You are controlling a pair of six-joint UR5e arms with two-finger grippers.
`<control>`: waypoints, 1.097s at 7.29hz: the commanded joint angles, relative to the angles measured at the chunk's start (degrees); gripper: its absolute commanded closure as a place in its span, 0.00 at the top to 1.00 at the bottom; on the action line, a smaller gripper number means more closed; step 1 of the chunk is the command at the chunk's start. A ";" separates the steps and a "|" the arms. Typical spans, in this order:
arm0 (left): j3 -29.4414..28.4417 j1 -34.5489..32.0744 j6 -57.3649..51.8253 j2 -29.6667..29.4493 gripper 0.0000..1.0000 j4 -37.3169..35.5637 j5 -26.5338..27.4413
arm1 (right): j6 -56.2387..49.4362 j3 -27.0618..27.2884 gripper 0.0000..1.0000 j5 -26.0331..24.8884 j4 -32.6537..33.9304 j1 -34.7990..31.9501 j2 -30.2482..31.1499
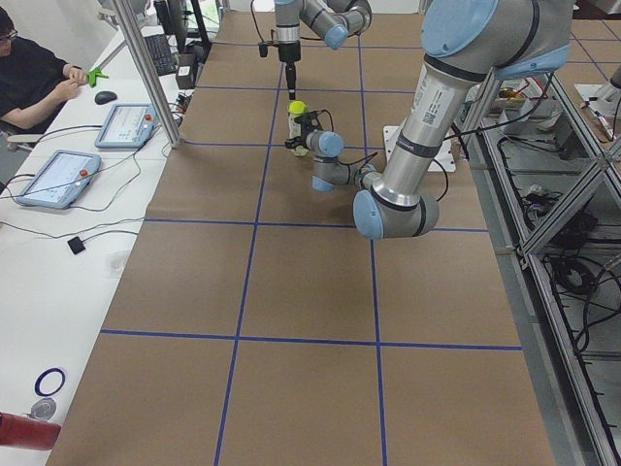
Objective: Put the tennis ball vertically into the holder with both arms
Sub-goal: 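Lower the second ball into the can and open the right gripper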
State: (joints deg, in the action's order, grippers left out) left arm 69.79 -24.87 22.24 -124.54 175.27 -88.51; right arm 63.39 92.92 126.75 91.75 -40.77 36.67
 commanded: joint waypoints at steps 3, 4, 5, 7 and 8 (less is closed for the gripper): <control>0.00 -0.52 -0.27 0.09 0.99 -0.11 0.00 | 3.76 2.52 0.99 -0.01 0.09 0.17 0.07; 0.00 -0.53 -0.27 0.35 0.99 -0.11 -0.09 | 3.76 3.22 0.99 0.07 0.79 0.17 0.07; 0.09 -0.62 -0.18 0.61 0.99 0.24 -0.17 | 3.84 4.19 0.99 0.08 2.88 0.08 0.07; 2.35 -1.22 -0.18 3.06 0.99 0.16 -0.70 | 3.84 4.37 0.99 0.16 3.08 0.08 0.15; 5.50 -2.28 -0.18 5.95 0.99 -0.10 -0.88 | 3.84 4.37 0.99 0.16 3.17 0.08 0.15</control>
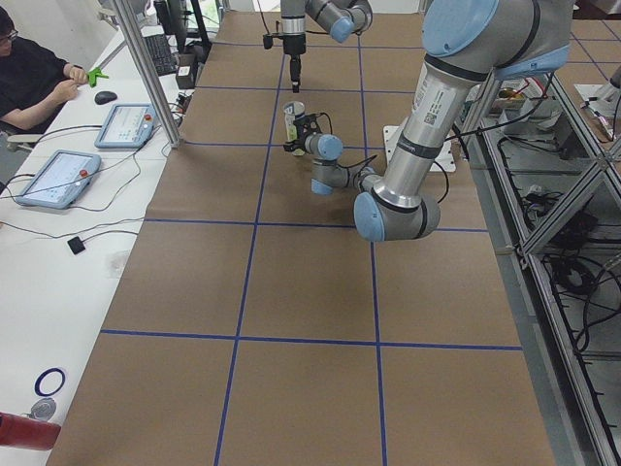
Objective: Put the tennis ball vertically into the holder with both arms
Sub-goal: 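Open the left gripper off the can while the right gripper rises away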
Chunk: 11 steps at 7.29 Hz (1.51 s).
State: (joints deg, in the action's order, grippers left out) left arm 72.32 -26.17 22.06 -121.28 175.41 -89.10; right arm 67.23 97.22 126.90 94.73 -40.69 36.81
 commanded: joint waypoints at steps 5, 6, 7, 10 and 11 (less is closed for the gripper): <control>9.14 -5.21 0.09 9.21 0.99 -0.33 -6.26 | -0.08 3.41 0.99 0.01 1.33 -1.58 3.79; 9.68 -7.73 0.09 9.74 0.99 -0.51 -9.40 | -0.08 3.76 0.99 0.10 1.33 -2.55 5.01; 10.73 -11.68 0.27 10.18 0.99 -2.25 -13.95 | -0.43 4.98 0.99 0.36 1.33 -4.21 7.11; 21.08 -27.73 0.97 10.37 0.99 -30.26 -30.90 | -10.13 8.07 0.99 3.25 1.42 -14.29 17.64; 21.55 -34.32 0.80 8.54 0.99 -42.58 -37.40 | -17.50 8.16 0.99 5.27 1.42 -18.86 22.21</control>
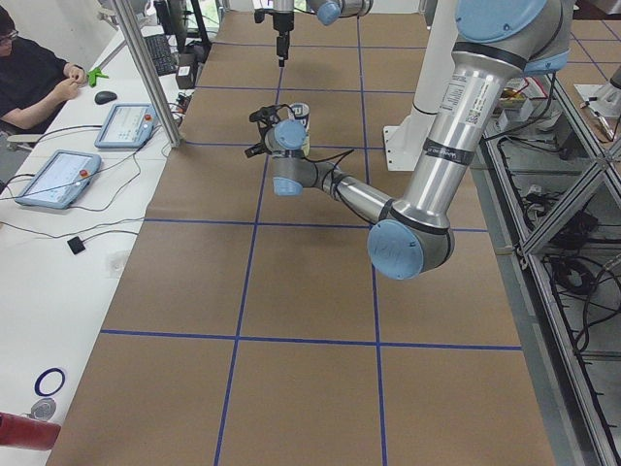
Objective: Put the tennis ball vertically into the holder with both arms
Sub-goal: 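Open the left gripper off the can while the right gripper rises away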
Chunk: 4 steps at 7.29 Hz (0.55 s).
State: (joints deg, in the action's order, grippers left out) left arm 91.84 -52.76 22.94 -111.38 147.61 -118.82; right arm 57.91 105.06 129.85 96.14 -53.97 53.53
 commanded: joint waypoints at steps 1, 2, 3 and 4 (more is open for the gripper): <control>1.68 -10.85 -0.01 -2.77 0.99 -22.81 -7.92 | -15.64 -0.12 0.99 2.68 0.01 -8.75 9.54; 0.98 -11.14 -0.09 -3.31 0.99 -28.20 -8.09 | -24.51 -0.56 0.99 2.60 0.01 -11.57 14.36; -0.07 -11.05 -0.01 -3.32 0.99 -31.91 -8.01 | -33.56 -2.82 0.99 2.68 0.01 -15.78 16.76; -2.25 -11.14 -0.70 -2.45 0.99 -31.86 -8.44 | -40.70 -6.07 0.99 2.77 0.19 -19.12 17.74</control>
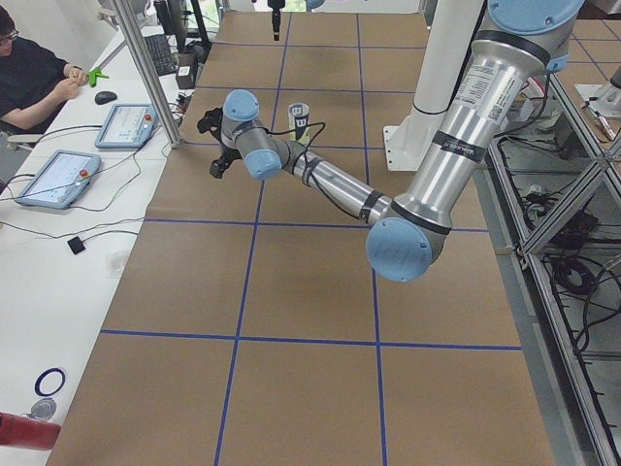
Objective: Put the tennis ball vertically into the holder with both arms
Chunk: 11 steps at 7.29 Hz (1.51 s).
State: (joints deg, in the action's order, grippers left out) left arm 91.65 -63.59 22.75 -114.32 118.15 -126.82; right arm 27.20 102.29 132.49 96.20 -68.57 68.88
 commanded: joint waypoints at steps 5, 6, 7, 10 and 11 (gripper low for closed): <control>-4.20 -9.34 -9.19 3.14 0.99 -19.96 -1.68 | -17.09 -7.89 0.99 -7.24 -2.32 -7.98 9.07; -3.41 -12.23 -13.13 3.05 0.99 -25.29 -2.20 | -17.10 -8.33 0.99 -6.98 -2.15 -8.33 9.86; -2.79 -13.65 -23.96 2.88 0.99 -30.04 -2.03 | -17.10 -8.51 0.99 -6.72 -1.72 -9.12 9.87; -3.05 -16.82 -27.23 7.32 0.99 -30.09 -2.29 | -20.06 -11.06 0.99 -1.54 -1.98 -13.60 10.66; -3.05 -17.35 -27.49 8.40 1.00 -29.39 -1.85 | -21.65 -11.15 0.99 -1.79 -2.06 -14.04 11.19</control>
State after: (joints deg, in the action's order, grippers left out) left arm 88.63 -80.07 -4.35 -107.93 88.11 -128.94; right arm 7.58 91.57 130.11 94.24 -81.63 79.42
